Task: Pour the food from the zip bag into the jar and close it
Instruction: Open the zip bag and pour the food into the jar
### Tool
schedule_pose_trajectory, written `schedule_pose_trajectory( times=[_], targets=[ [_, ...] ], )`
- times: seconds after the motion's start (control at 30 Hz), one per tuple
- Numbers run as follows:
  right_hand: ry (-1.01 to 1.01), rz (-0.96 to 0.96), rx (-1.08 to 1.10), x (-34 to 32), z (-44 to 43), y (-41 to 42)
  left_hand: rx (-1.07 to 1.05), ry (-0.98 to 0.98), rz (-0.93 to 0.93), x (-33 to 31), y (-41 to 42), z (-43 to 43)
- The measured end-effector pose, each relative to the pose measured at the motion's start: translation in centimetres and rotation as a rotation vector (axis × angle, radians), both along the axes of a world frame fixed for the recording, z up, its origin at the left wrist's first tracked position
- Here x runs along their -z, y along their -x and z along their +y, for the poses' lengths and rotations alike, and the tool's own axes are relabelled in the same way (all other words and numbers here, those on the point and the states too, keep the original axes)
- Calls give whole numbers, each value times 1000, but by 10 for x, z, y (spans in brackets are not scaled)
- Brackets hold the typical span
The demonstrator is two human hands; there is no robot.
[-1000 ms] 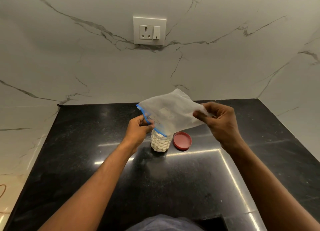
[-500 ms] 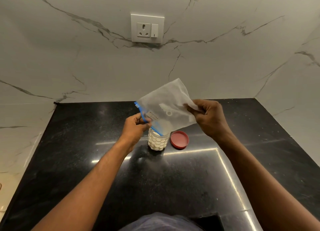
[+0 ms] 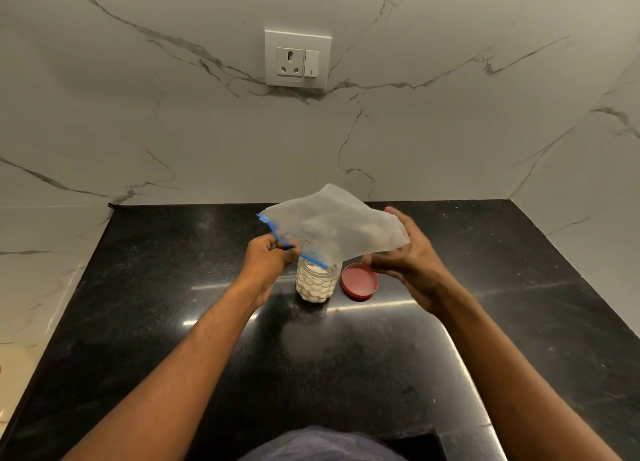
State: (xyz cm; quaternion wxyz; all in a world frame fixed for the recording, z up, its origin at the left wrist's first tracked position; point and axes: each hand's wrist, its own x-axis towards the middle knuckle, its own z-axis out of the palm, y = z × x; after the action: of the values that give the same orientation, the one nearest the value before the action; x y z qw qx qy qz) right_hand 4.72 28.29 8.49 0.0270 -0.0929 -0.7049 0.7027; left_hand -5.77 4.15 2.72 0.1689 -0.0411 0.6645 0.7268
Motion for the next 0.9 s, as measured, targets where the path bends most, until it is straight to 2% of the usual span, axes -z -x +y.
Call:
schedule_pose_trajectory(
  times=[0.23,0.3,0.43,0.5,0.6,0.8,0.9],
  targets=[
    [-226,150,199,22,-37,18,45,27,26,1,-1,2],
    [-296,158,181,22,-38,23,67,33,39,1,-1,-1],
    [-170,172,179,20,-35,27,95,41,66,1,-2,-6],
    [-218,159,169,21,-34,28,81,45,70,2,-1,-6],
    [-146,156,237,19,-27,28,79,39,96,2,-1,-4],
    [-192,114,202,27,-19,27,81,20,93,2,-1,-1],
    [-225,74,106,29,-20,26,90,23,86,3,-2,-2]
  ],
)
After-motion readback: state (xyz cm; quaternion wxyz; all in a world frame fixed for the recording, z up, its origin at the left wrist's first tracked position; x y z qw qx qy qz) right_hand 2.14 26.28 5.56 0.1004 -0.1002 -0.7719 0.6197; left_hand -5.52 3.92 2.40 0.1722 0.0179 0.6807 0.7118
